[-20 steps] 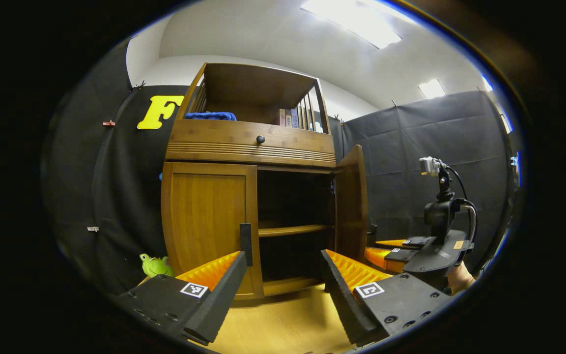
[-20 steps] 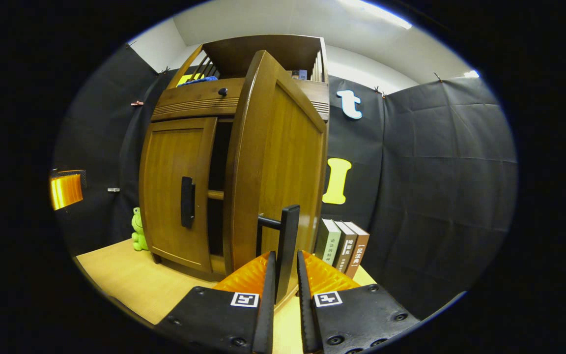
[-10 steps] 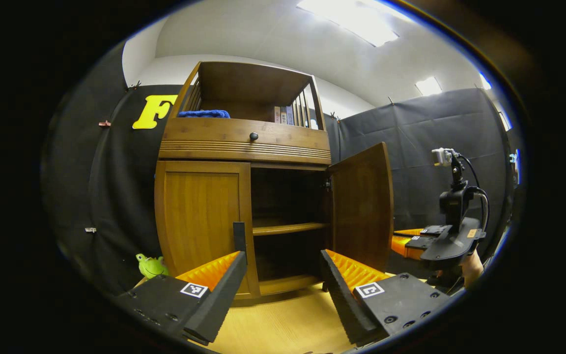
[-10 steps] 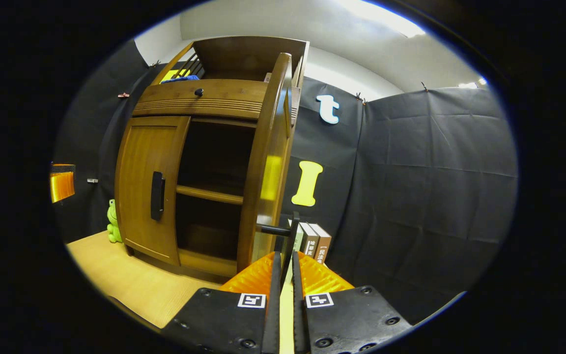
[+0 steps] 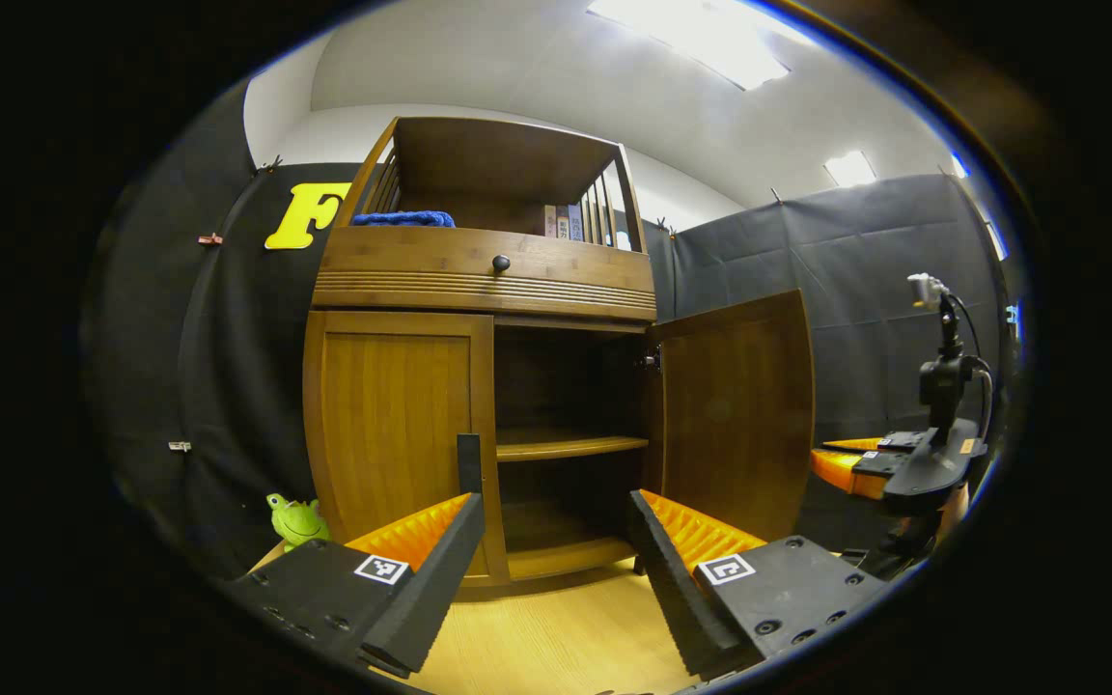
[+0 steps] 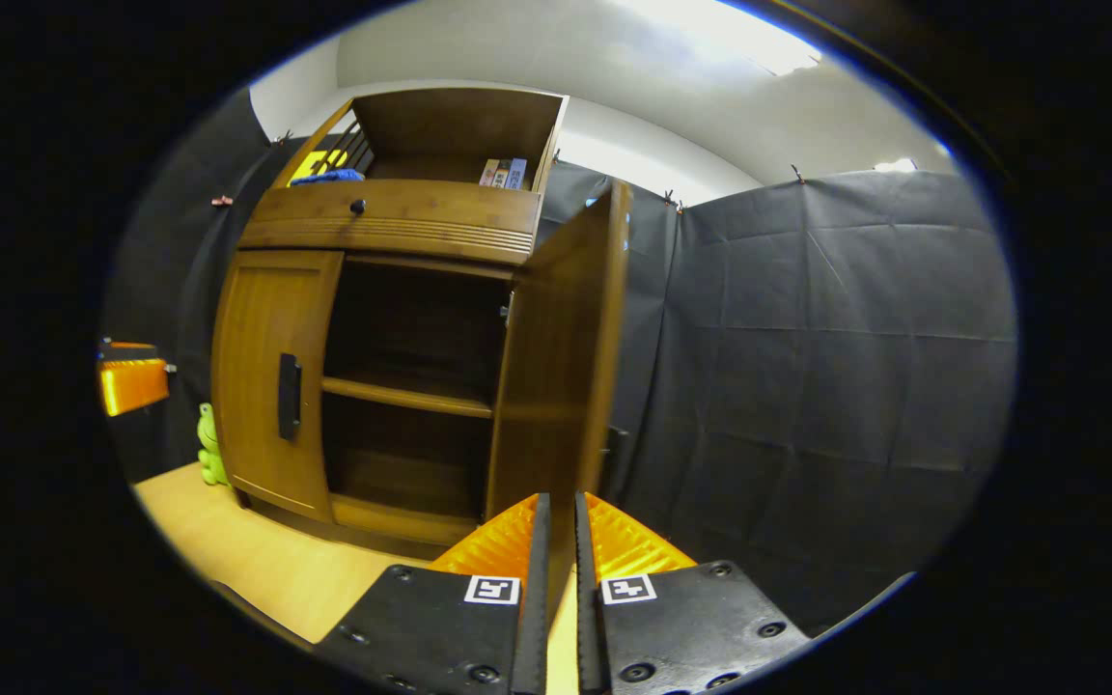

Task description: Open the right door of the double-door shoe cabinet with the right hand, and open the left door with the left hand.

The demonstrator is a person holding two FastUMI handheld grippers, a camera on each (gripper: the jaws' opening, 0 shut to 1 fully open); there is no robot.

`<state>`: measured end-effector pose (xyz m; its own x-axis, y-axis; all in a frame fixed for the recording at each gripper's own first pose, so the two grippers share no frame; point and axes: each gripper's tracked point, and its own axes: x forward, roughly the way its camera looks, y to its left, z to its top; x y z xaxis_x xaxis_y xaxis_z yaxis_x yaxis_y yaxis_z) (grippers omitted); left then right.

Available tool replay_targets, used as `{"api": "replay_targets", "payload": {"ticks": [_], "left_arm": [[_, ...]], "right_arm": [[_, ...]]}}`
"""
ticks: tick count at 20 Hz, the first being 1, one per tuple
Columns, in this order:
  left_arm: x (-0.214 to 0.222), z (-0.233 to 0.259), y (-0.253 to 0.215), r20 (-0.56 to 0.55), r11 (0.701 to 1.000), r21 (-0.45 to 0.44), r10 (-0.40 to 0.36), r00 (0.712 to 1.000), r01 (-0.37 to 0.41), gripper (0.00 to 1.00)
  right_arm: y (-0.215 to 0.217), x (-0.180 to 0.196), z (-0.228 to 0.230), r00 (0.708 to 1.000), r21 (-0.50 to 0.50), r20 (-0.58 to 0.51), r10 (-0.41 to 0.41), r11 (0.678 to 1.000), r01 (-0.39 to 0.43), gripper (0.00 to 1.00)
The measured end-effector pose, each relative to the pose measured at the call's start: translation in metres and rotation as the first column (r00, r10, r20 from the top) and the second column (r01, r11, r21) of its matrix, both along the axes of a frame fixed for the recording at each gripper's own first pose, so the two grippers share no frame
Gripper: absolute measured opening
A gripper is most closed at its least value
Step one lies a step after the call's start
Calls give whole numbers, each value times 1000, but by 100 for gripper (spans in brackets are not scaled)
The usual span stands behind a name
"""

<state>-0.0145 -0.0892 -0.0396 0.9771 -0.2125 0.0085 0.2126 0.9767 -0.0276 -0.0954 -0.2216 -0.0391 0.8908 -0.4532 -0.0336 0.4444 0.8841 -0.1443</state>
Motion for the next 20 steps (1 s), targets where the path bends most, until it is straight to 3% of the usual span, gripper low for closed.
{"api": "replay_targets", "payload": {"ticks": [4, 7, 12, 17, 20], "left_arm": [[12, -1, 6, 17, 1000, 3, 27, 999, -27, 91], [33, -3, 19, 42, 996, -48, 79, 996, -77, 91], [84, -8, 40, 50, 990, -27, 142, 989, -140, 93], [156, -40, 49, 4, 988, -15, 154, 988, -154, 94], [190, -61, 63, -13, 978, 35, 206, 978, -206, 94]], "right_arm": [[44, -7, 22, 993, -6, 38, 108, 994, -108, 22], [68, -8, 33, 980, 14, 77, 181, 983, -182, 87], [86, 0, 53, 959, 45, 136, 248, 966, -256, 99], [89, 18, 61, 945, 6, 160, 284, 957, -289, 97], [90, 31, 55, 939, 7, 144, 311, 949, -316, 97]]}}
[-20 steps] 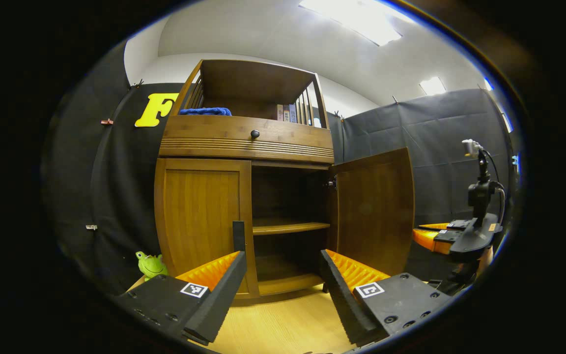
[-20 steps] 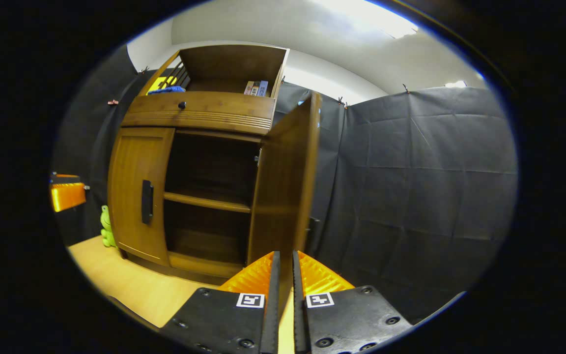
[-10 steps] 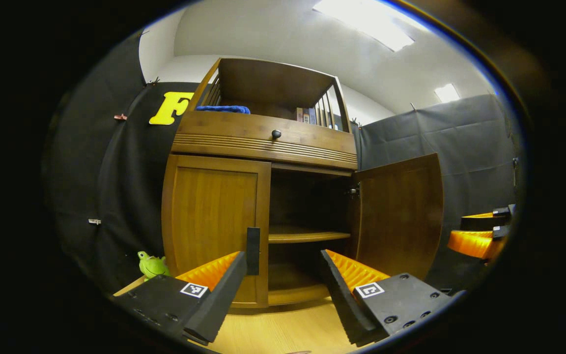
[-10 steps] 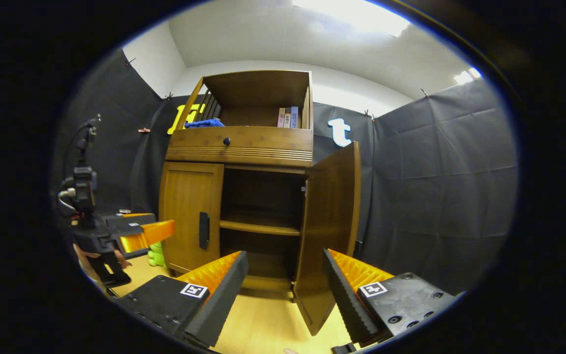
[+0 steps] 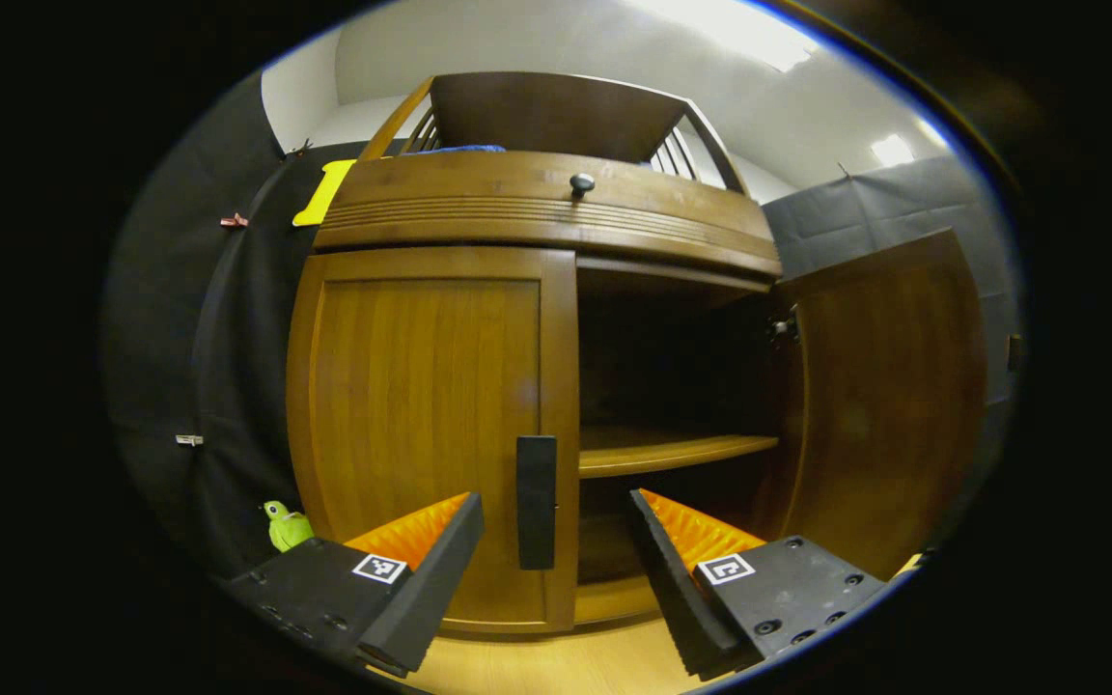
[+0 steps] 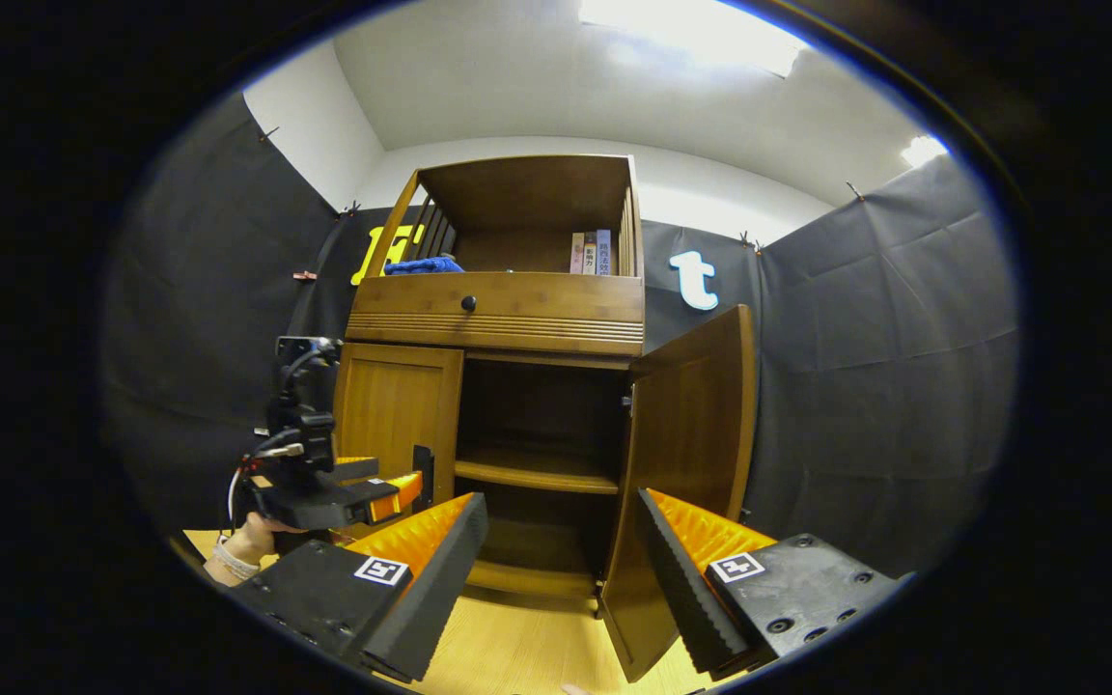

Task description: Open the right door of the double-door shoe cabinet with the right hand, and open the left door with the left hand.

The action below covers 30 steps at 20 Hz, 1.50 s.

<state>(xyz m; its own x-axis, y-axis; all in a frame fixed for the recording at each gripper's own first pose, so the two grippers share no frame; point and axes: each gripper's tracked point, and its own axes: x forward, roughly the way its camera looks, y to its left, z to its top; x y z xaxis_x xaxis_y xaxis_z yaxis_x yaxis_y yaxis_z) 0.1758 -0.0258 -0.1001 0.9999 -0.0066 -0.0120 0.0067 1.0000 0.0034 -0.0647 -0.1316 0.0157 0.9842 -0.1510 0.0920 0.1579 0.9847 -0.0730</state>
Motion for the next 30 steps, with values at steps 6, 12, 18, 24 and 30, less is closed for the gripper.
{"api": "replay_targets", "payload": {"ticks": [6, 12, 18, 24, 30], "left_arm": [[45, -28, 7, -21, 1000, -25, 15, 1000, -15, 92], [65, -32, 9, -14, 999, -18, 37, 999, -37, 82], [71, -39, 6, -68, 998, -61, 31, 997, -35, 36], [62, -41, 6, -89, 998, -59, 5, 996, -11, 30], [29, -37, 7, -94, 997, -67, -40, 995, 34, 30]], "right_arm": [[-6, 22, -9, 1000, -12, -7, 19, 1000, -19, 95], [-15, 31, -17, 999, -10, -21, 28, 1000, -28, 98], [-31, 28, -26, 999, 1, -49, -3, 1000, 3, 96], [-30, 21, -27, 998, 10, -59, -12, 1000, 12, 96], [-16, 17, -24, 998, 5, -59, -8, 1000, 8, 99]]}}
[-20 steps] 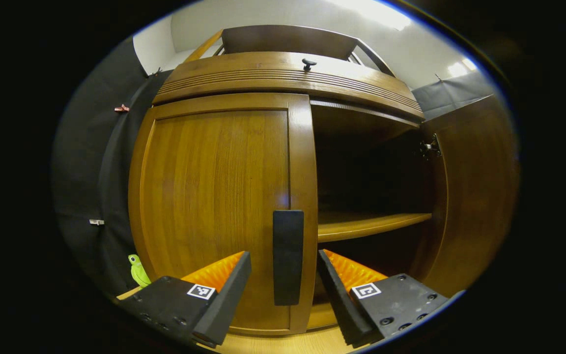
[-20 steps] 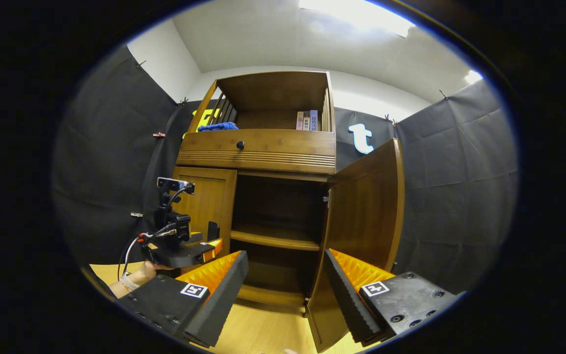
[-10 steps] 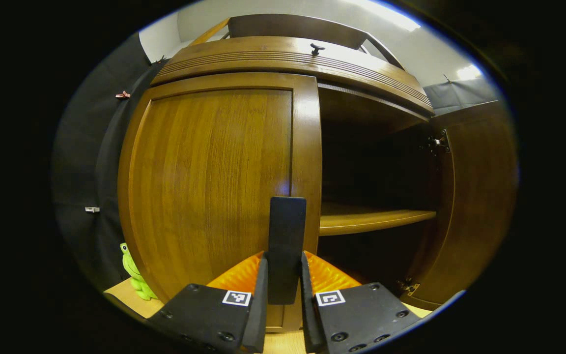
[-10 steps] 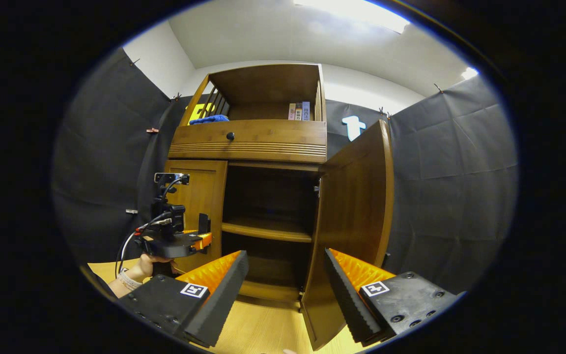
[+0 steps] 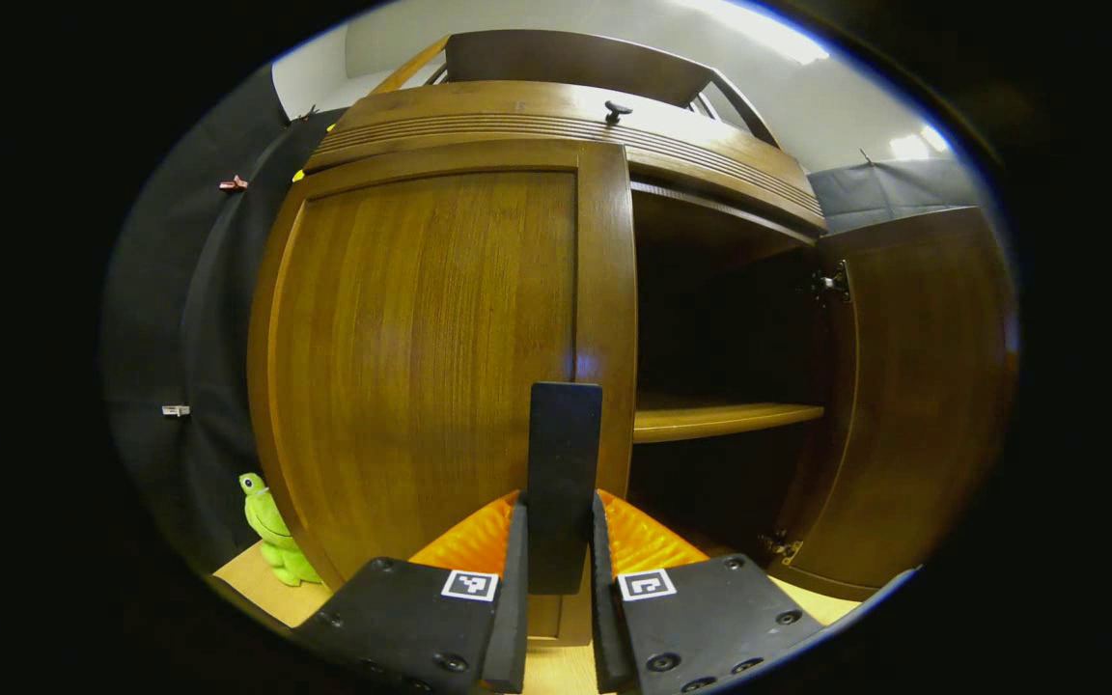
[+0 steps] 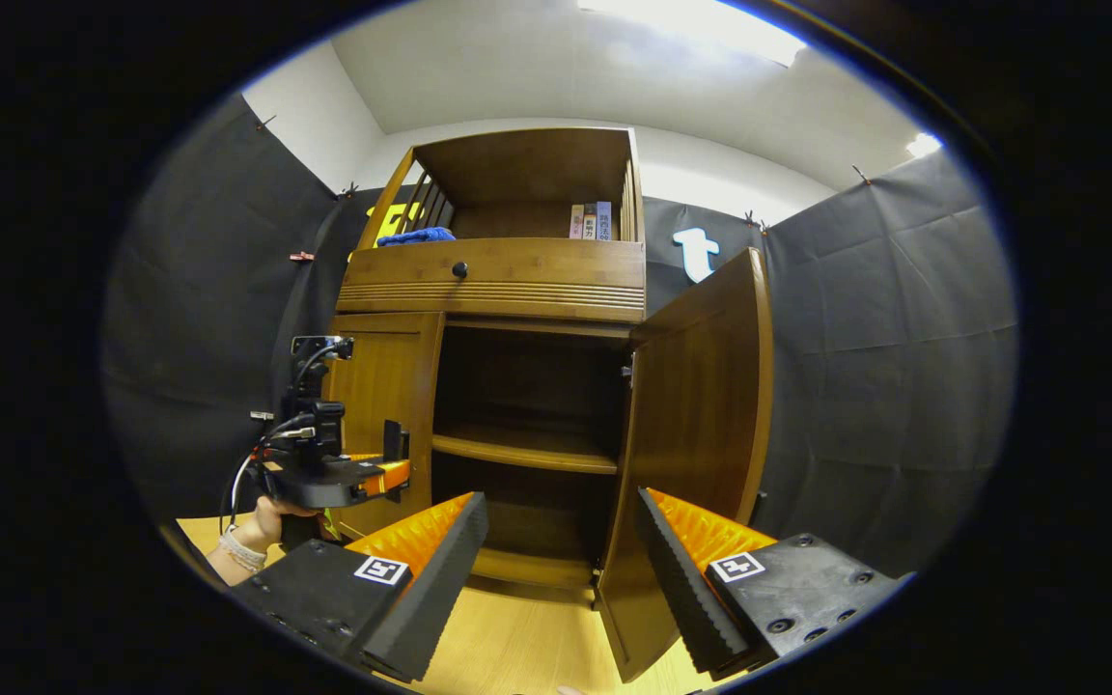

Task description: Open the right door of the double-door shoe cabinet with the right hand, and open the left door with the left hand.

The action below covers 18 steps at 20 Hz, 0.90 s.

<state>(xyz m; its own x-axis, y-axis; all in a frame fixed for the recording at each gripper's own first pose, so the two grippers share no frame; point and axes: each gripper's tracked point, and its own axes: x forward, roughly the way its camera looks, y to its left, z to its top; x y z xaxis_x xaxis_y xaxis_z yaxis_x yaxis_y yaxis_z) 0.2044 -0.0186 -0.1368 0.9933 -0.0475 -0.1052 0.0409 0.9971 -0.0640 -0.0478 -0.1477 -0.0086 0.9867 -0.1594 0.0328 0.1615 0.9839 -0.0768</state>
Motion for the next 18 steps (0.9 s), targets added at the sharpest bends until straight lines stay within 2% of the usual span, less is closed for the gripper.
{"api": "replay_targets", "payload": {"ticks": [1, 2, 4, 6, 18], "left_arm": [[-7, 1, 1, -1, 1000, -5, -8, 1000, 8, 32], [-13, 2, 2, -2, 1000, -10, -16, 1000, 16, 32], [-26, 3, 4, -1, 1000, -16, -25, 1000, 25, 31], [-37, 4, 7, 0, 999, -16, -32, 999, 32, 30], [-101, 10, 35, -17, 998, -40, -41, 999, 40, 30]], "right_arm": [[4, -1, 0, 1000, 0, -3, 2, 1000, -2, 99], [7, -2, 0, 1000, 0, -5, 6, 1000, -6, 95], [17, -3, -1, 1000, -3, -9, 16, 1000, -16, 95], [23, -4, -1, 1000, -11, -15, 24, 1000, -24, 99], [58, -12, -1, 997, -3, -19, 81, 997, -81, 96]]}}
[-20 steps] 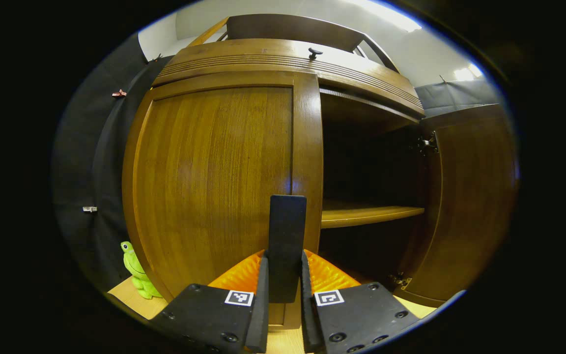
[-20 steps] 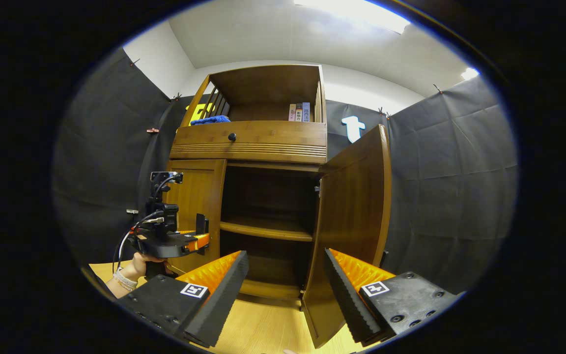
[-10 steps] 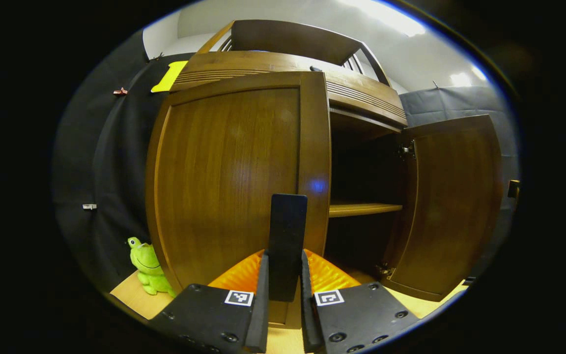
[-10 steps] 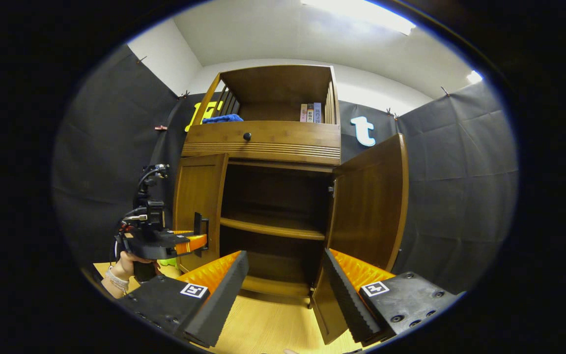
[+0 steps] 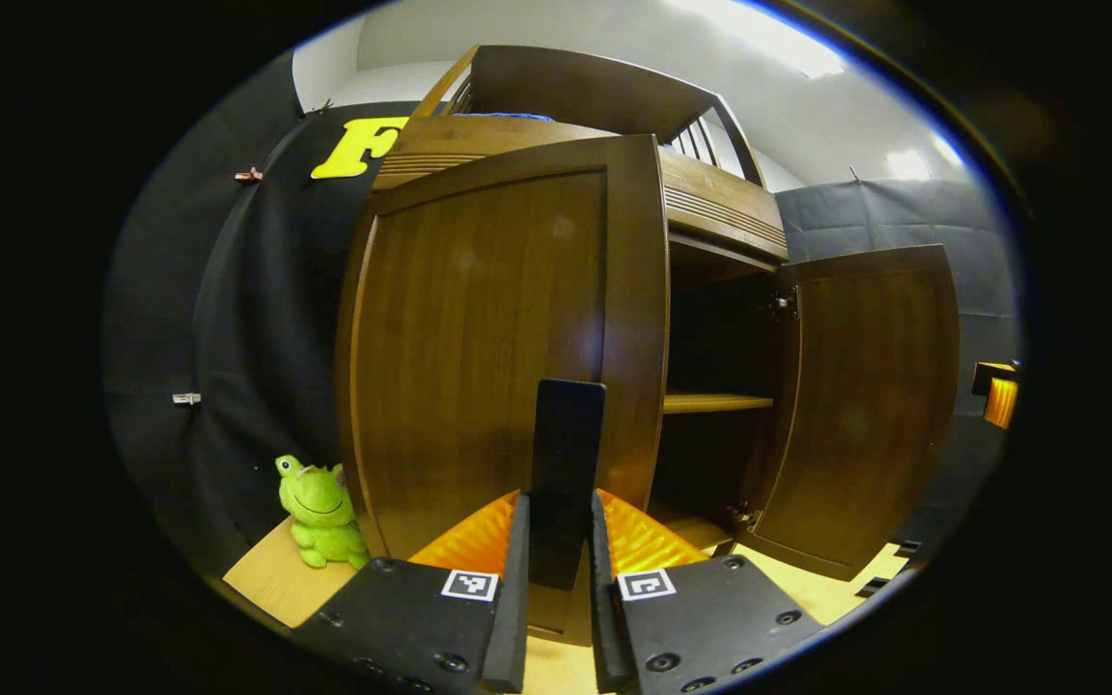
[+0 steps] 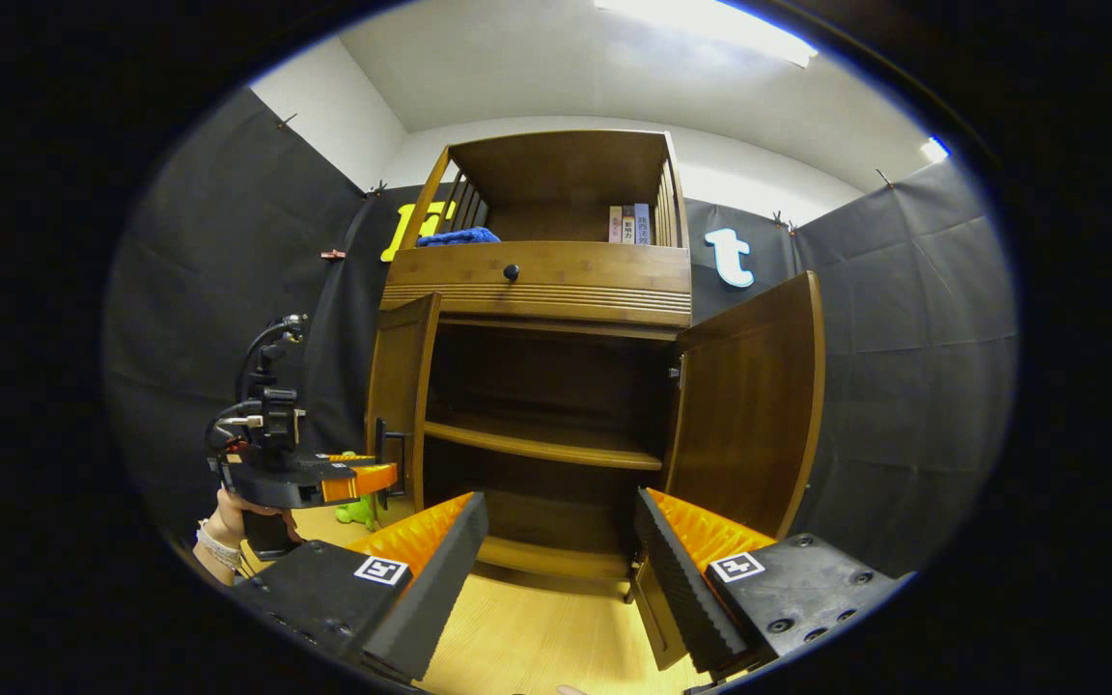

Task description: Open the right door of the double-door shoe cabinet with the right hand, and open the left door with the left hand.

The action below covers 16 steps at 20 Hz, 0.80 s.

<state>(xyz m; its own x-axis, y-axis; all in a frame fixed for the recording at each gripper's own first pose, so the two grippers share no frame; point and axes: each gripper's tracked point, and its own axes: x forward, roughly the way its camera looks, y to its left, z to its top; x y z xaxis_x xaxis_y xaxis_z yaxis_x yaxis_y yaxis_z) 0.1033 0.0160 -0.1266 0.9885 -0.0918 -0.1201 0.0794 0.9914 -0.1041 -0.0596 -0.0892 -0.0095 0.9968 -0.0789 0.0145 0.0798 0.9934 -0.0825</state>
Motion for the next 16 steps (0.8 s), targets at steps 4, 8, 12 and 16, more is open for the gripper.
{"api": "replay_targets", "payload": {"ticks": [4, 8, 12, 16], "left_arm": [[-18, 1, 13, -6, 1000, 6, 11, 1000, -11, 32], [-38, 1, 28, -16, 999, 19, 30, 999, -29, 31], [-56, 3, 46, -14, 998, 24, 56, 998, -56, 24], [-70, 7, 63, -17, 997, 12, 79, 997, -79, 20]], "right_arm": [[16, -3, 3, 999, -3, 12, 30, 1000, -30, 99], [31, -4, 7, 998, -5, 20, 54, 999, -53, 99], [44, -3, 8, 996, 5, 26, 79, 997, -80, 99], [60, -2, 9, 994, 4, 26, 110, 994, -110, 95]]}}
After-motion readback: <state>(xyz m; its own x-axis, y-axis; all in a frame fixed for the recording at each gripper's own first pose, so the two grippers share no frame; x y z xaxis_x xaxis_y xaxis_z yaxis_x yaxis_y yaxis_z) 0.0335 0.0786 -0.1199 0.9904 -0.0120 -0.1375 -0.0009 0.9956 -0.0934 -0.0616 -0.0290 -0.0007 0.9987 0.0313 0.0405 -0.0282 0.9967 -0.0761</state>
